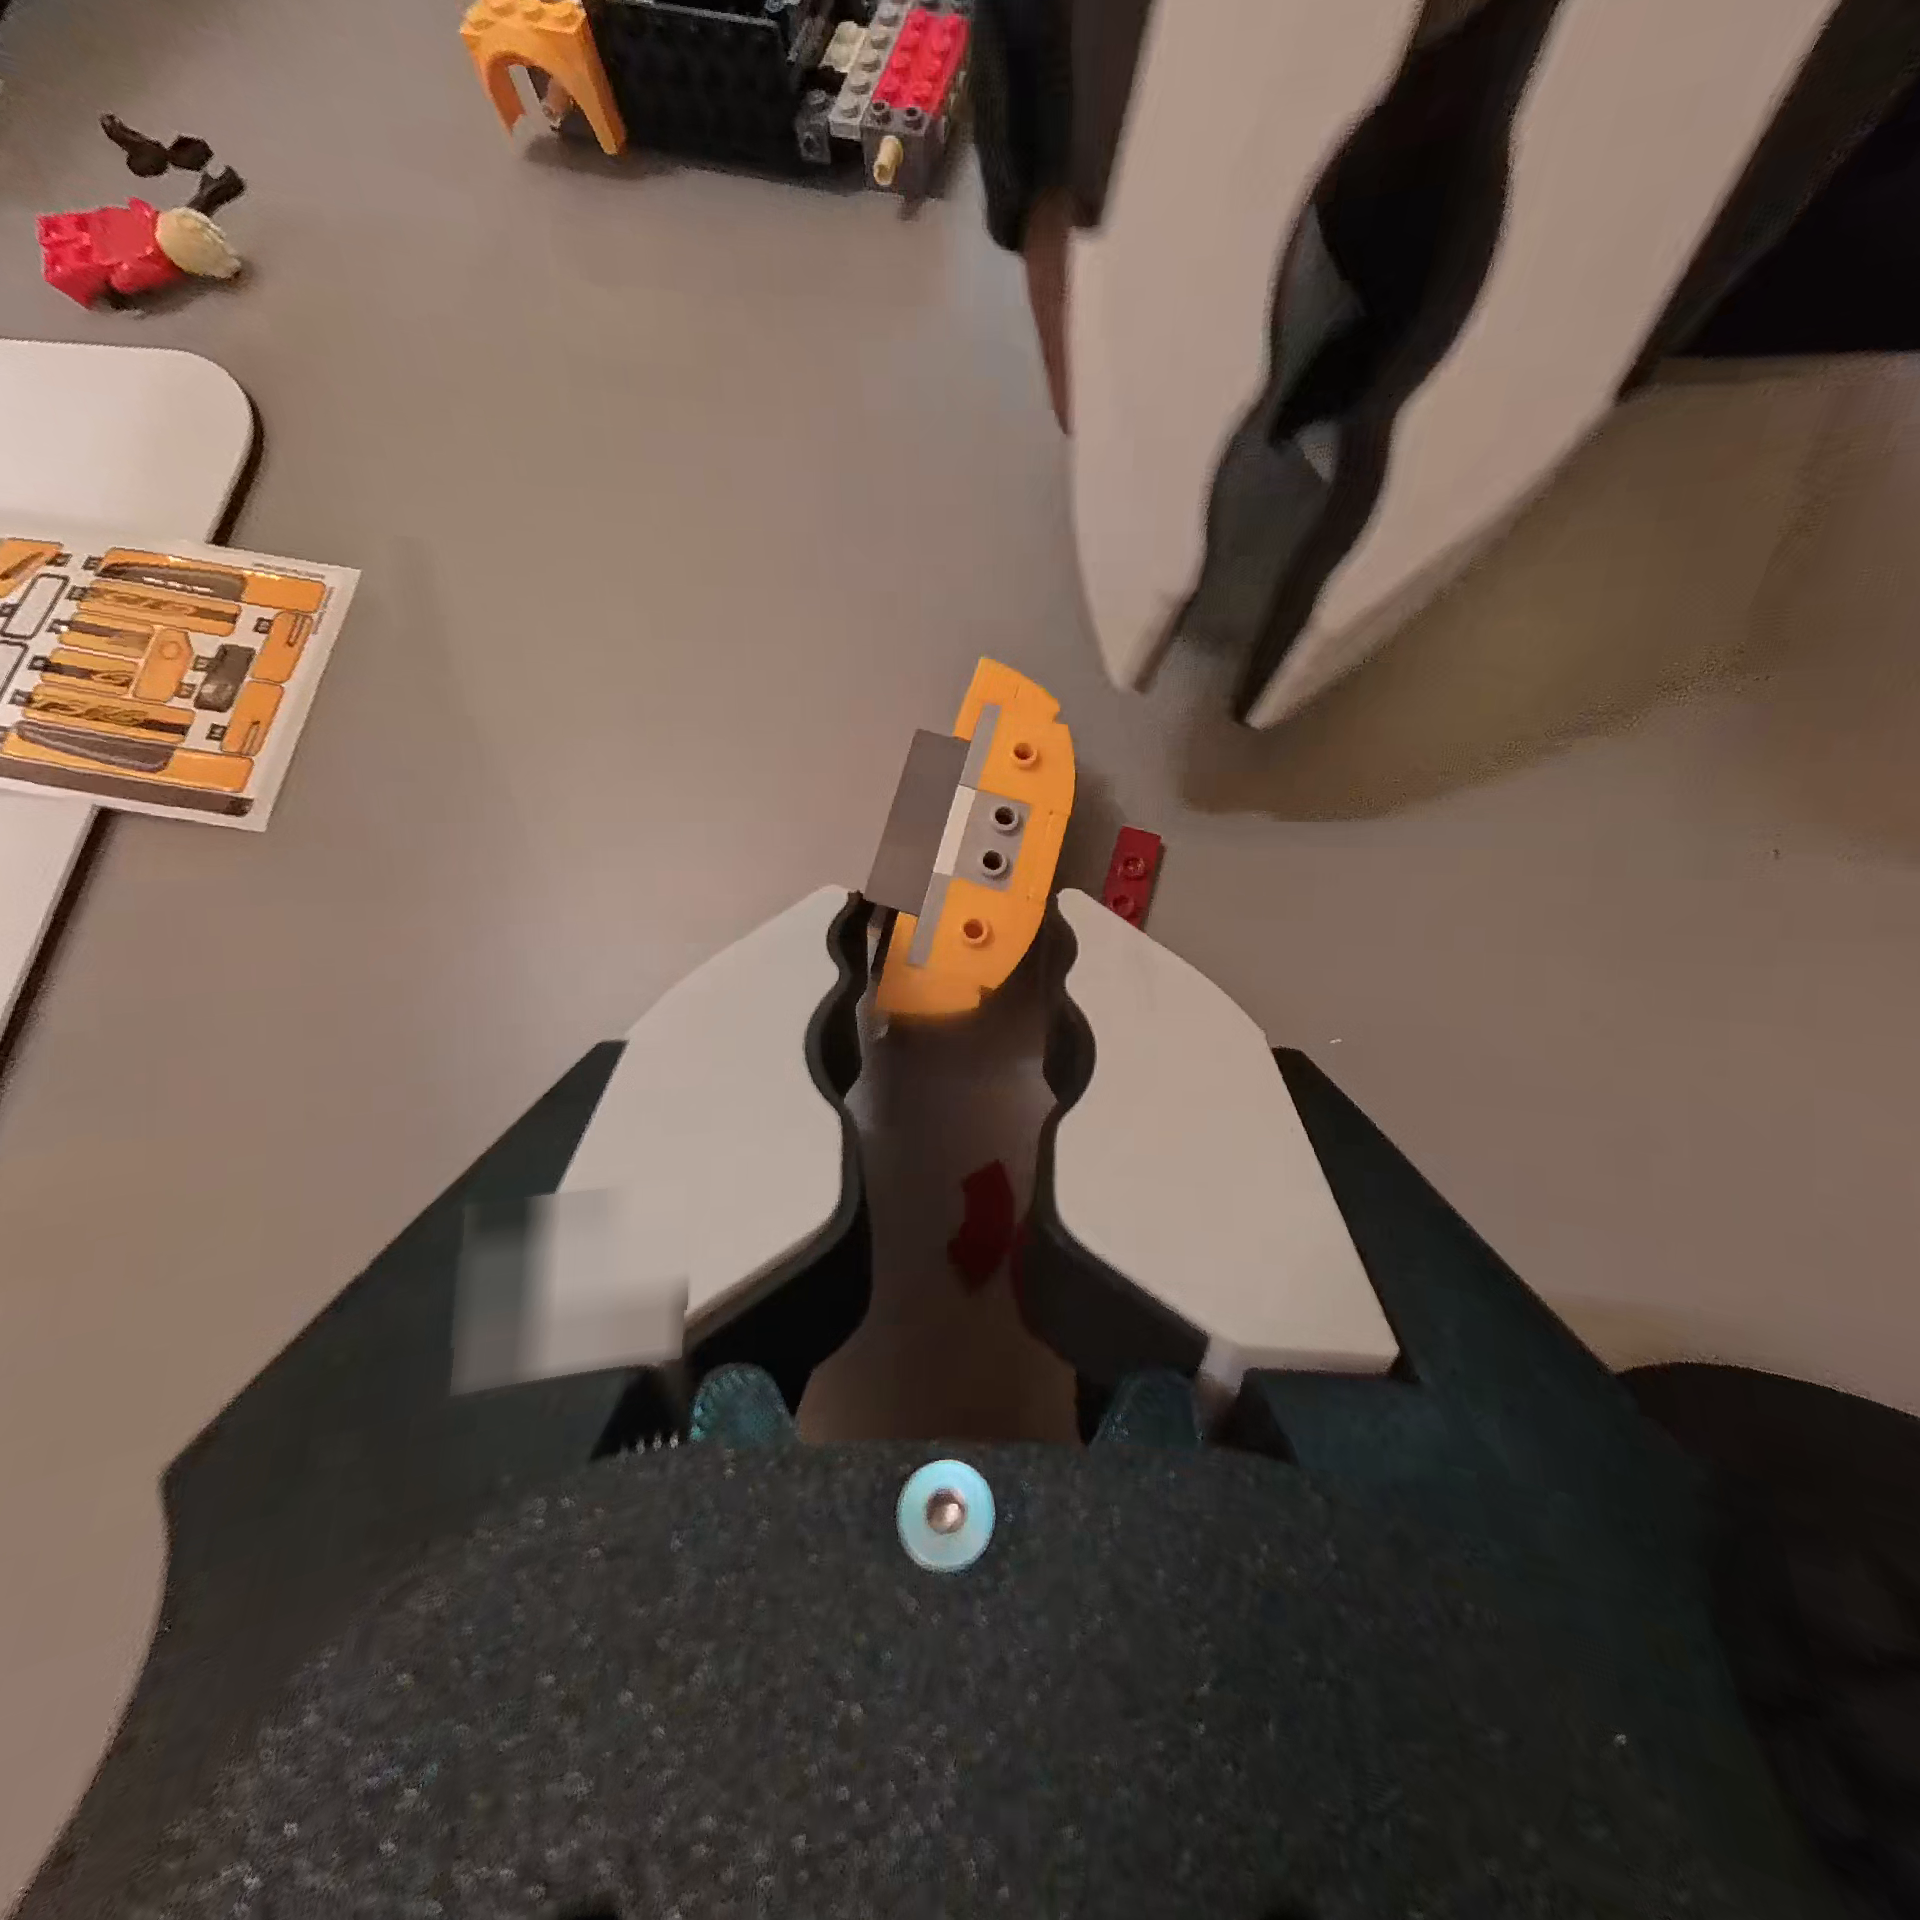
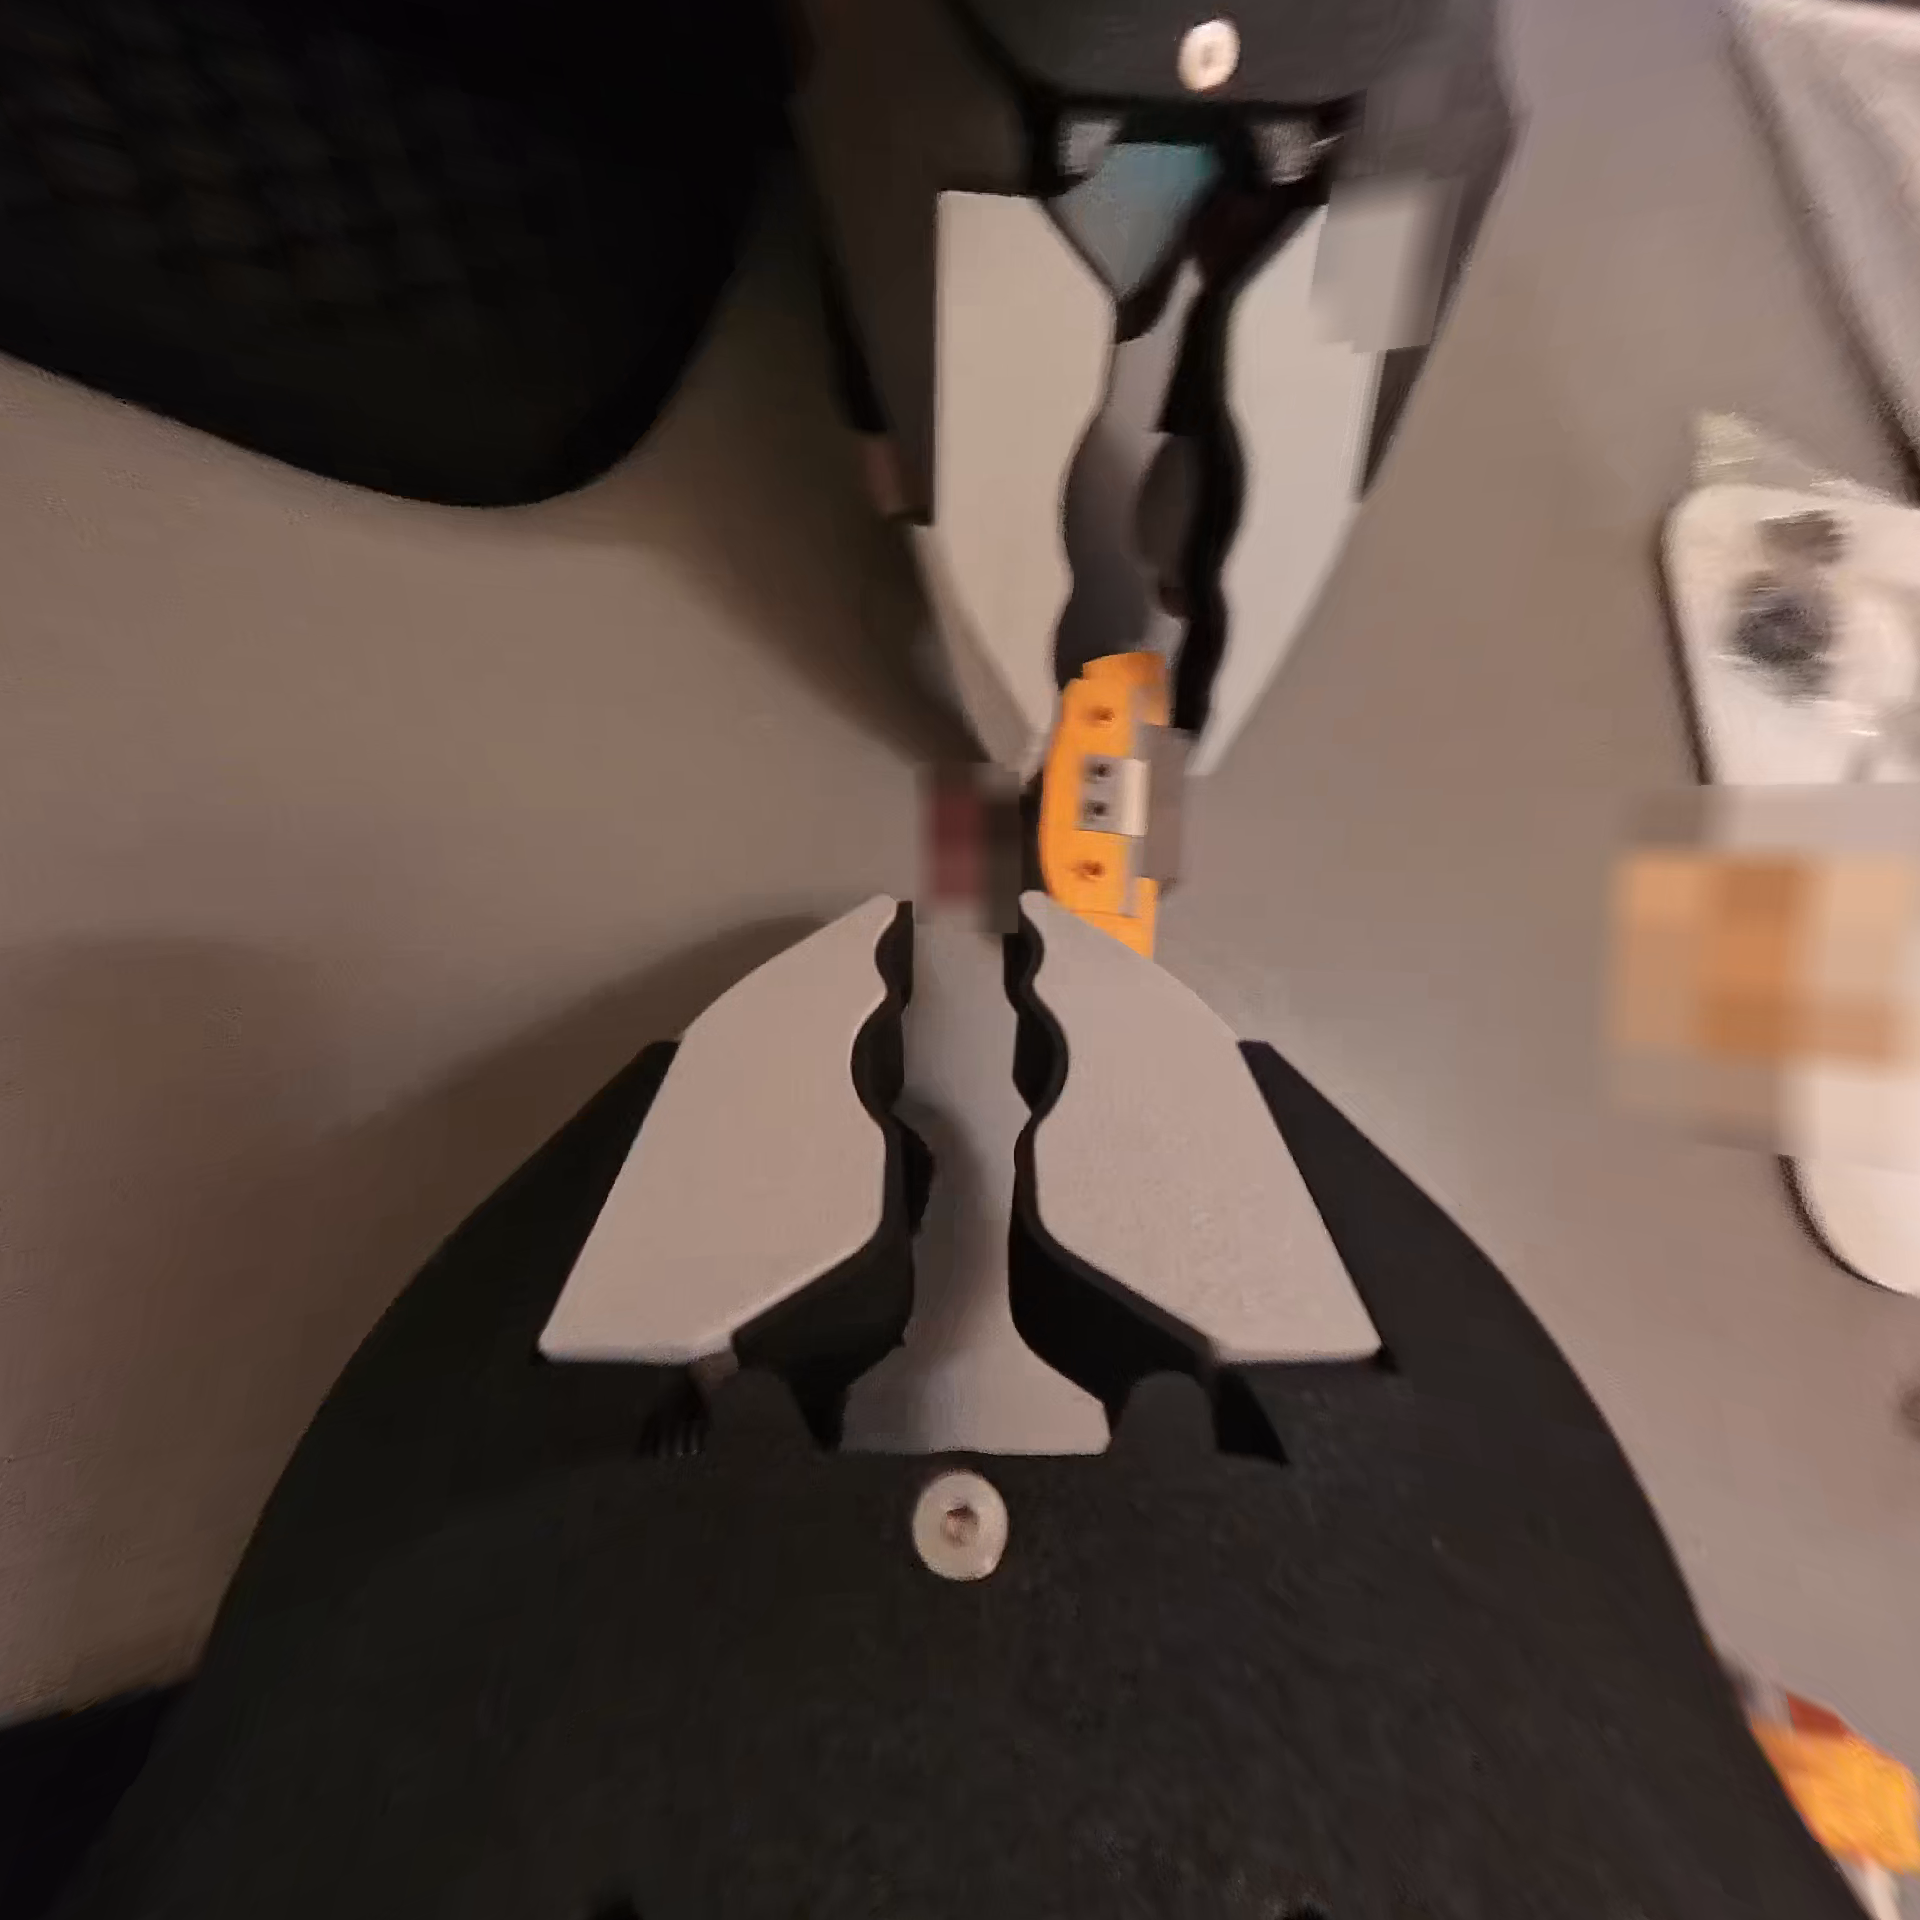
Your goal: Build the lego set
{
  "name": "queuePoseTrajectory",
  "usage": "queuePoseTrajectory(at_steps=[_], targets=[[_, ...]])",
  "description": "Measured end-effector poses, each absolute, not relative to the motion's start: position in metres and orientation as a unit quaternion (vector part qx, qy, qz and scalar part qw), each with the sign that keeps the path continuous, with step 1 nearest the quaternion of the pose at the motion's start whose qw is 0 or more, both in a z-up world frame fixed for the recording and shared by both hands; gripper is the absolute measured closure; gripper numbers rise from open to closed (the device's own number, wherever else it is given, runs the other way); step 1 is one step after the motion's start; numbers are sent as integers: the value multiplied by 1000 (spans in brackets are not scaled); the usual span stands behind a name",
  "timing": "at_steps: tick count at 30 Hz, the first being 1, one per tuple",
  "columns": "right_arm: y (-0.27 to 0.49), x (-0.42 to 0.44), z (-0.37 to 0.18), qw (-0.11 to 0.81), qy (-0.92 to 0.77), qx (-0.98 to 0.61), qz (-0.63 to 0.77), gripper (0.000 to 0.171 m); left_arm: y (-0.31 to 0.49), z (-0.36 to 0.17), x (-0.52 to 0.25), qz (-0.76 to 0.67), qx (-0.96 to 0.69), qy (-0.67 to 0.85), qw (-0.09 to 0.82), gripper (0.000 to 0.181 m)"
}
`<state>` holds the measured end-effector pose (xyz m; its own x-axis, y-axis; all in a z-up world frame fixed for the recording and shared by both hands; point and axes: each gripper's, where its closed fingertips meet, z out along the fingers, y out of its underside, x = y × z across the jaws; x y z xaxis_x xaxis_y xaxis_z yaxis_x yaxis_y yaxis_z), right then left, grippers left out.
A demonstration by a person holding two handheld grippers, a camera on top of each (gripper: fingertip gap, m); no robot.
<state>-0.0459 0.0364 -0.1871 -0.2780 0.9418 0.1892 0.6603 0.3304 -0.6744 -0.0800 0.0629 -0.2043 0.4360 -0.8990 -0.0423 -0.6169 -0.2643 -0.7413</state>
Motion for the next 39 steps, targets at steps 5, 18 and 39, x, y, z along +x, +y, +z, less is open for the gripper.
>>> queuePoseTrajectory(at_steps=[5,18,39], targets=[[36,-54,-205,255,-741,-571,247,153,63,-203,-86,-195,-778,481,354,150],[29,-65,-211,206,-750,-587,226,167,58,-204,-92,-223,-780,467,351,151],[21,-53,-213,136,-810,-540,185,156,54,-207,-87,-227,-776,477,344,152]])
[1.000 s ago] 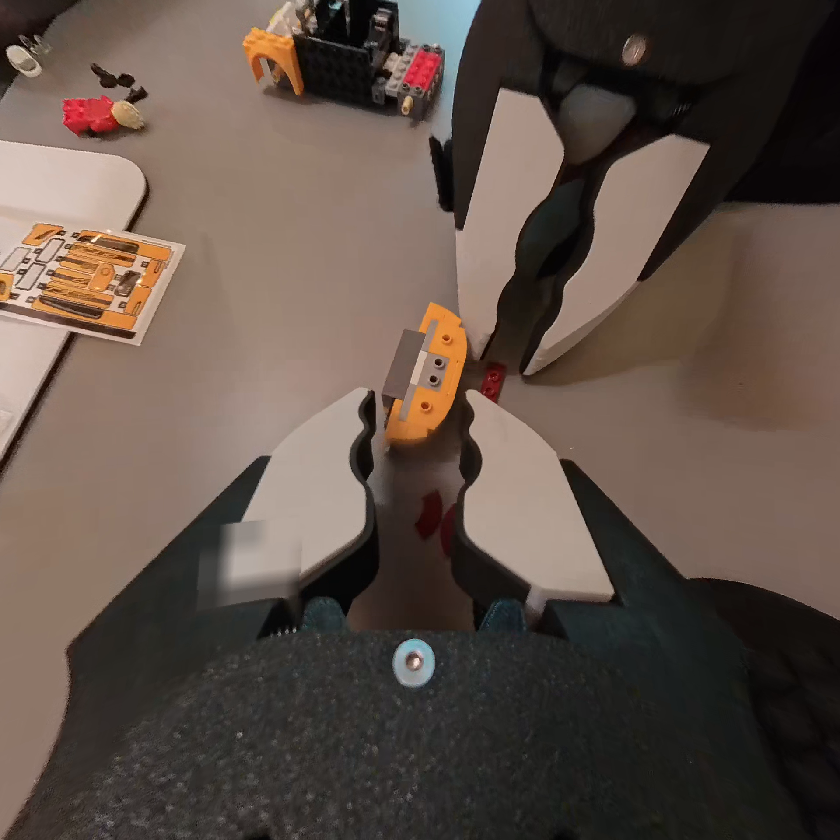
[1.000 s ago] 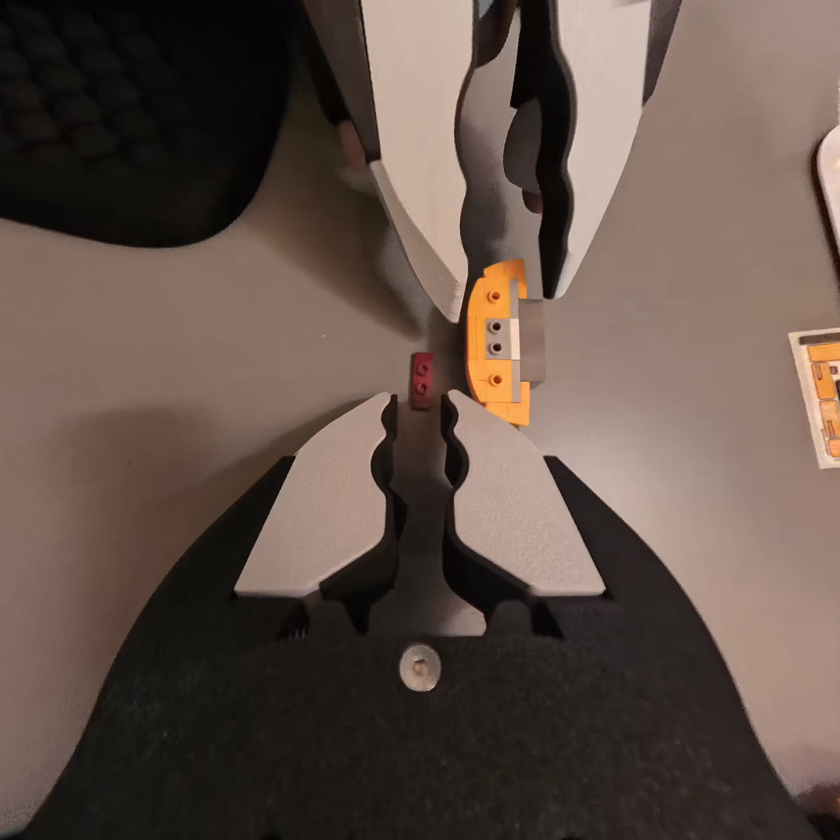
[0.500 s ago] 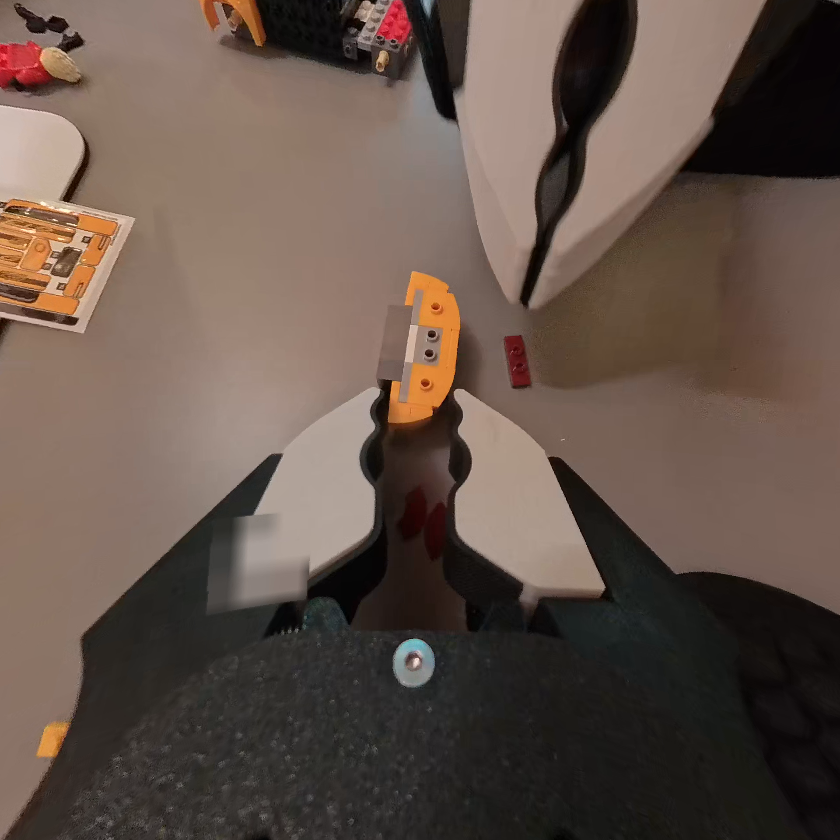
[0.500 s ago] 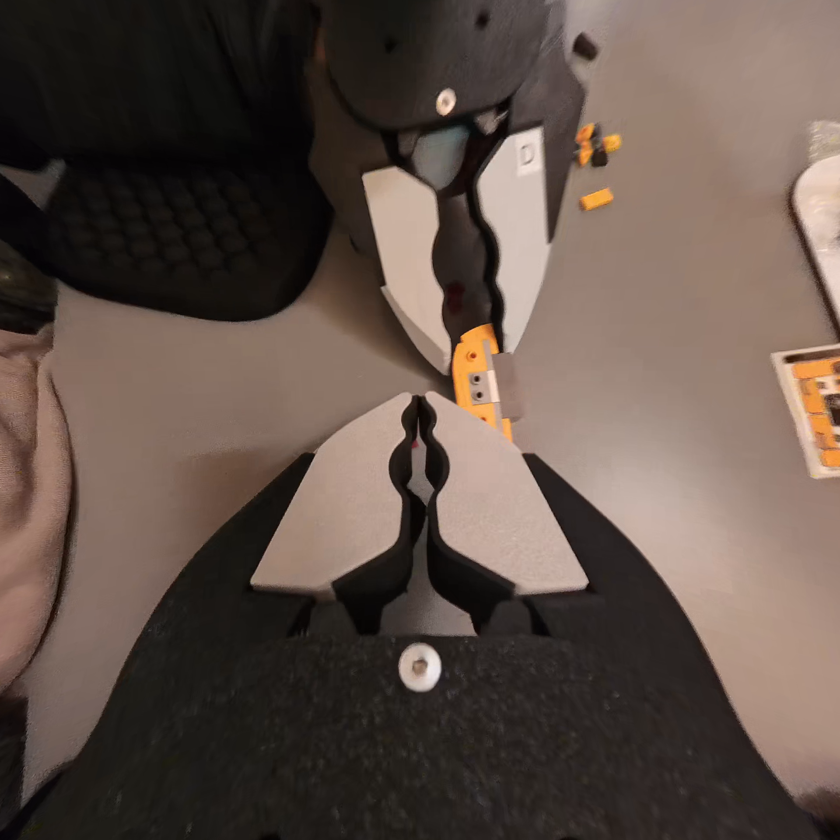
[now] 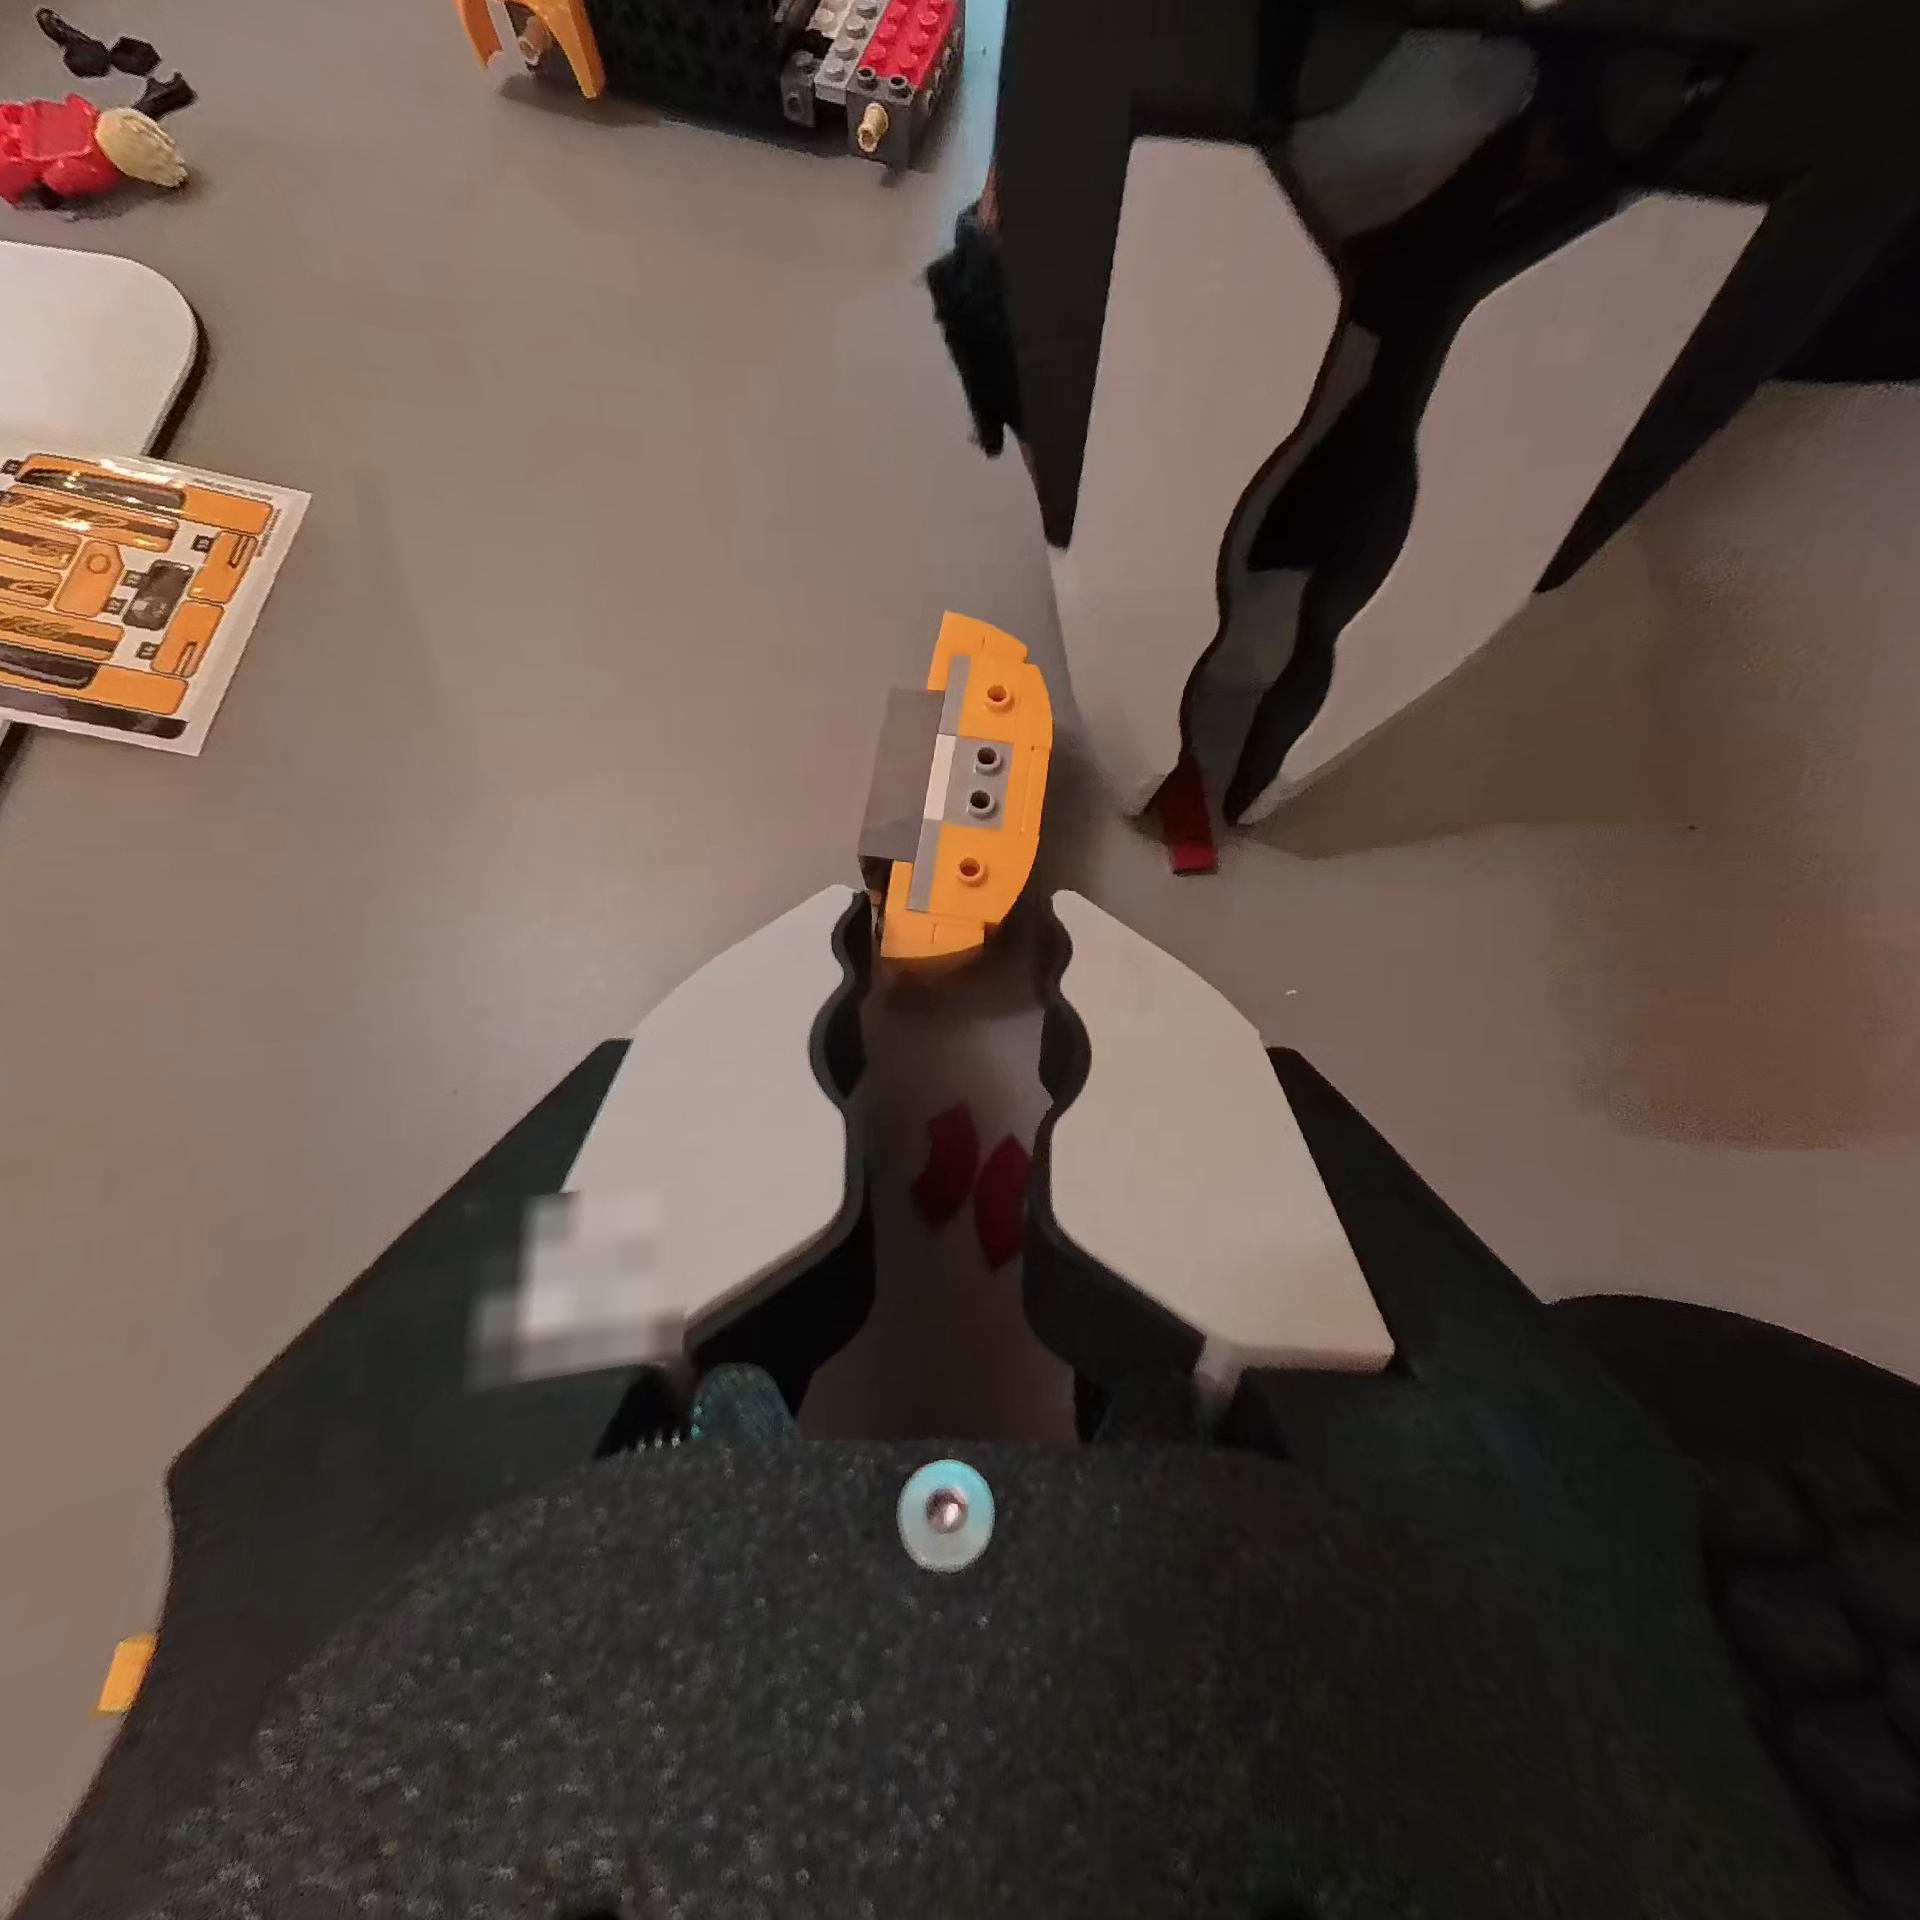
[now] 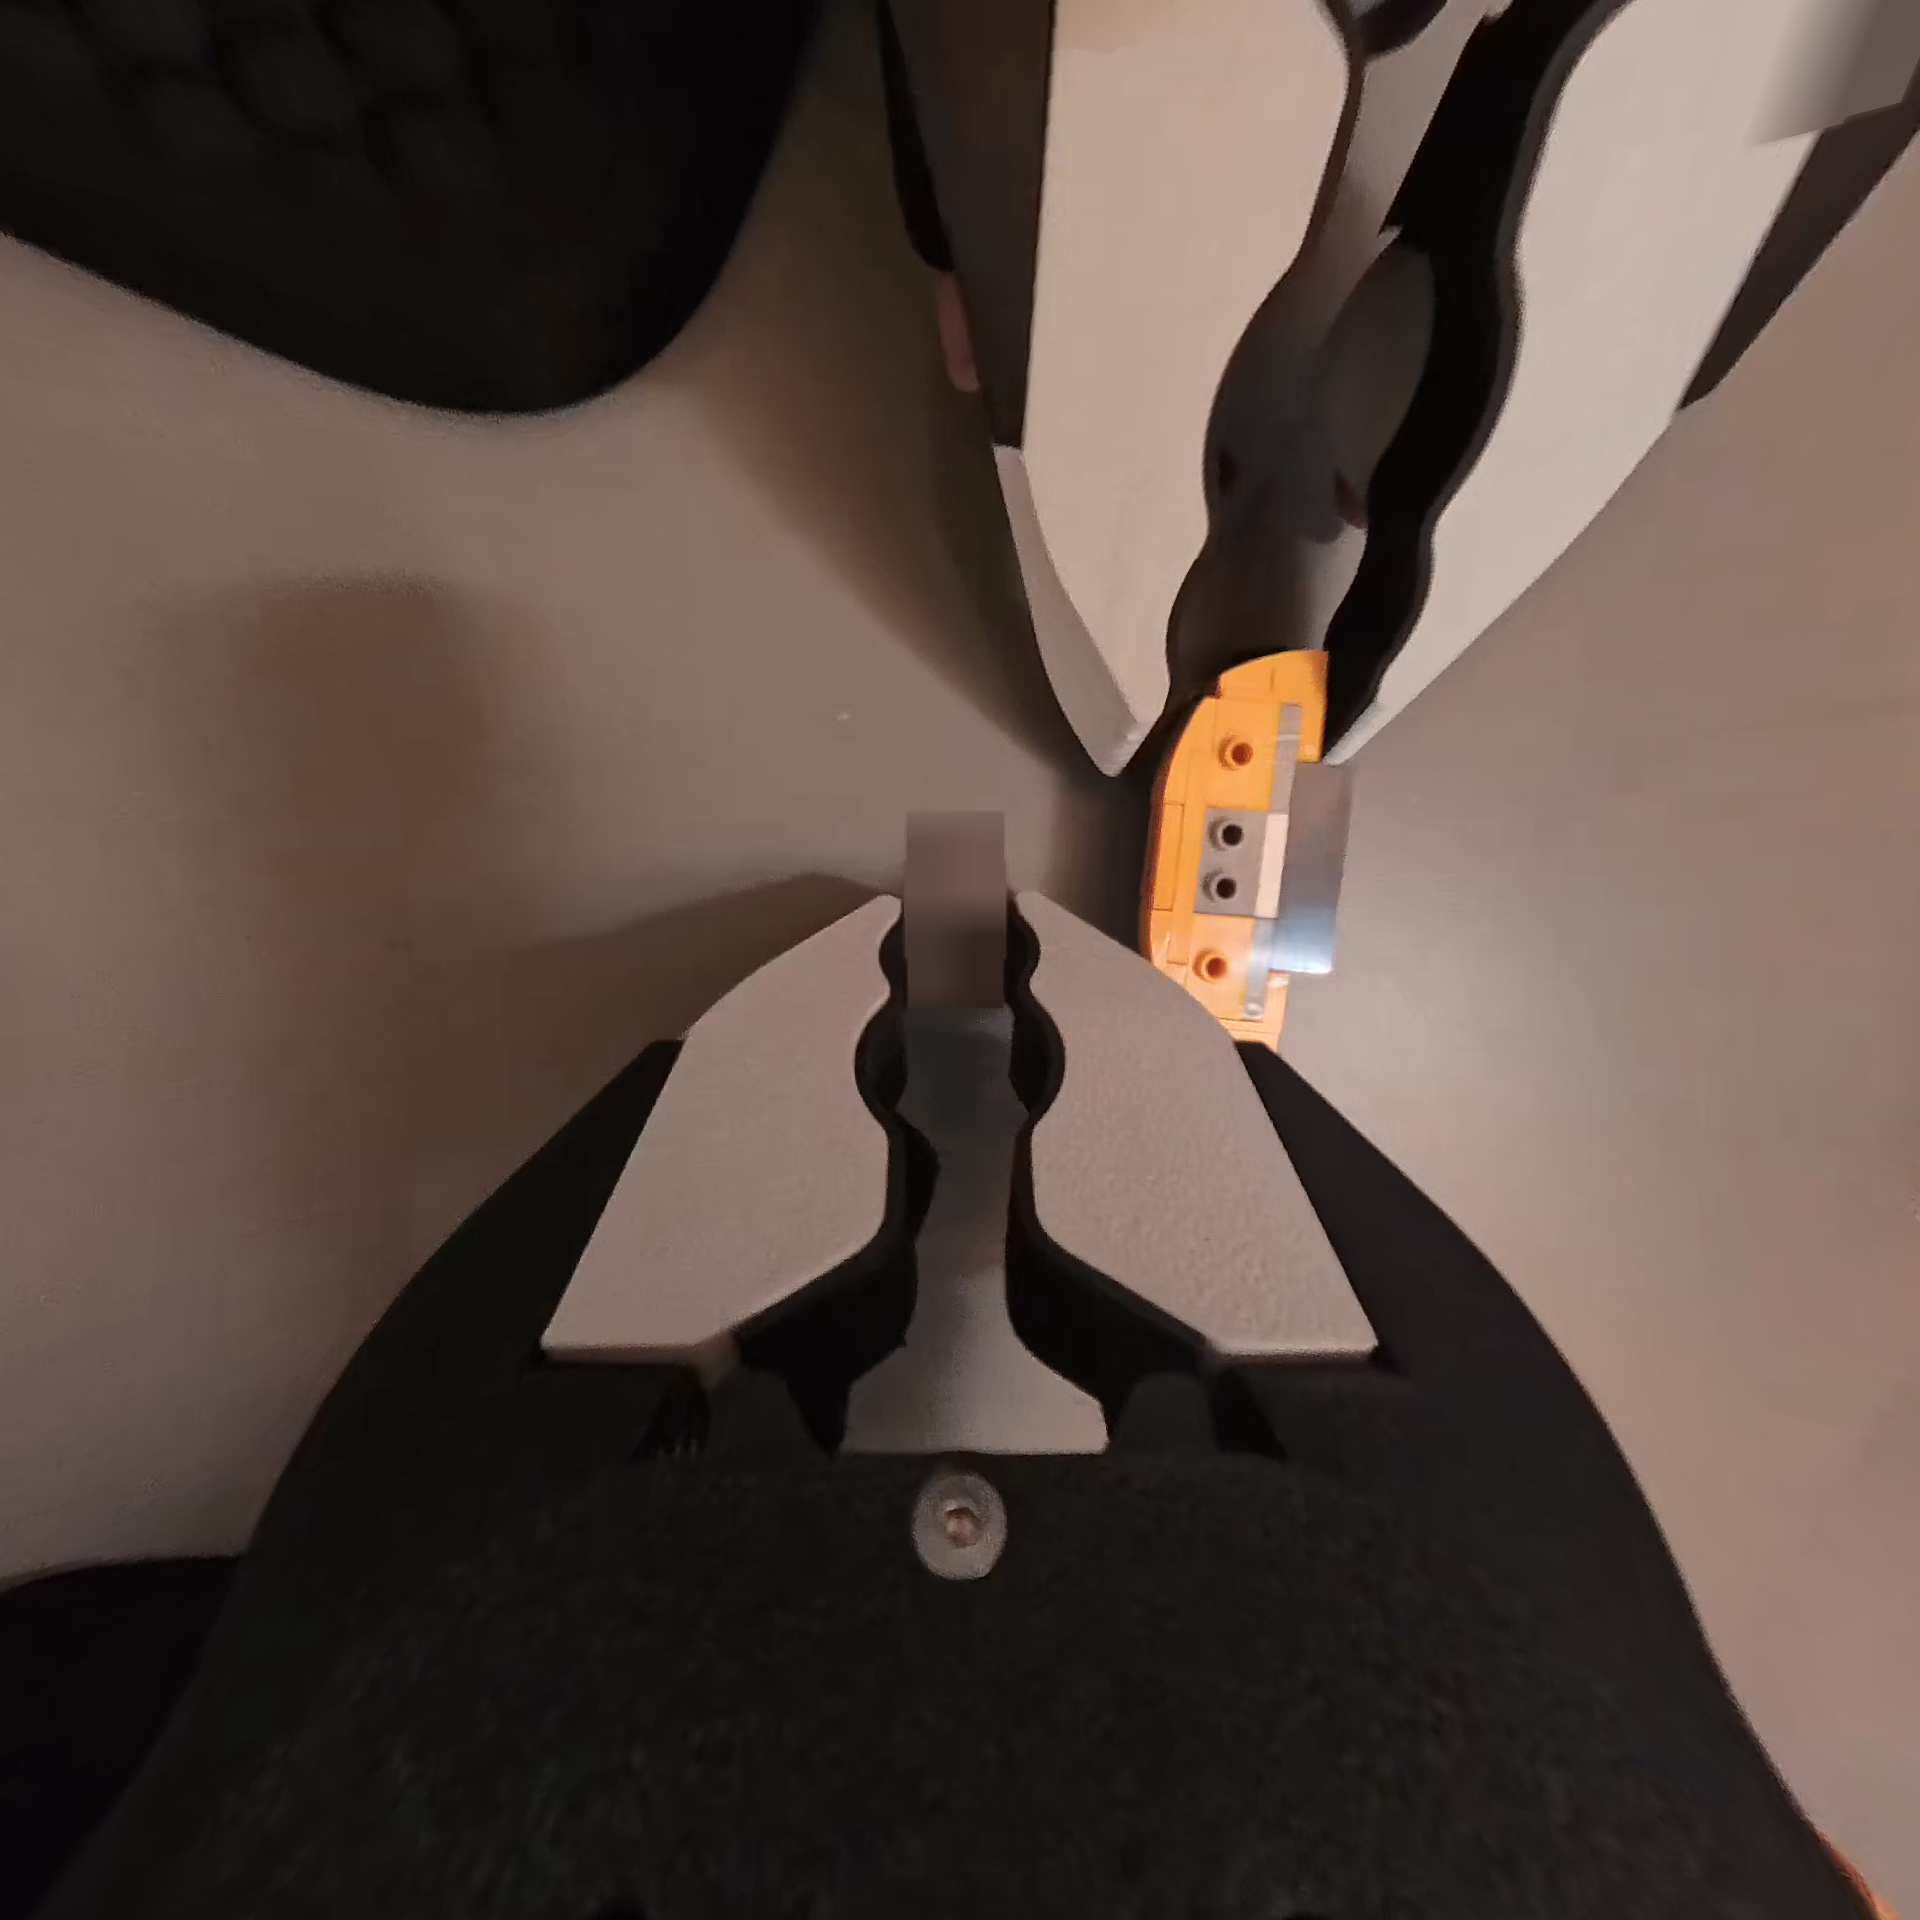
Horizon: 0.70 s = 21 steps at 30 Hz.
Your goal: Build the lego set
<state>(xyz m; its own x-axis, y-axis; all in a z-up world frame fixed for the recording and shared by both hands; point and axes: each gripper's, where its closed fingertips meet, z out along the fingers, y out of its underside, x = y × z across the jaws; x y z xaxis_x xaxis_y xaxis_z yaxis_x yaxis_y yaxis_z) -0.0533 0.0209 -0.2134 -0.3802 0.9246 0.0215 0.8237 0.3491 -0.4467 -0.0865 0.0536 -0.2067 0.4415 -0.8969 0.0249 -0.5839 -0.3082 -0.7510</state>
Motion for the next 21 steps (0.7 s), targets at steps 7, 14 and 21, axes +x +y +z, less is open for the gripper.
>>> queuePoseTrajectory(at_steps=[7,14,21], targets=[[17,-50,-211,110,-814,-536,196,164,52,-207,-83,-228,-772,483,344,153],[47,-59,-163,169,-797,-547,194,164,49,-207,-77,-234,-767,490,342,157],[47,-67,-177,140,-802,-549,188,164,48,-207,-77,-238,-767,489,340,157]])
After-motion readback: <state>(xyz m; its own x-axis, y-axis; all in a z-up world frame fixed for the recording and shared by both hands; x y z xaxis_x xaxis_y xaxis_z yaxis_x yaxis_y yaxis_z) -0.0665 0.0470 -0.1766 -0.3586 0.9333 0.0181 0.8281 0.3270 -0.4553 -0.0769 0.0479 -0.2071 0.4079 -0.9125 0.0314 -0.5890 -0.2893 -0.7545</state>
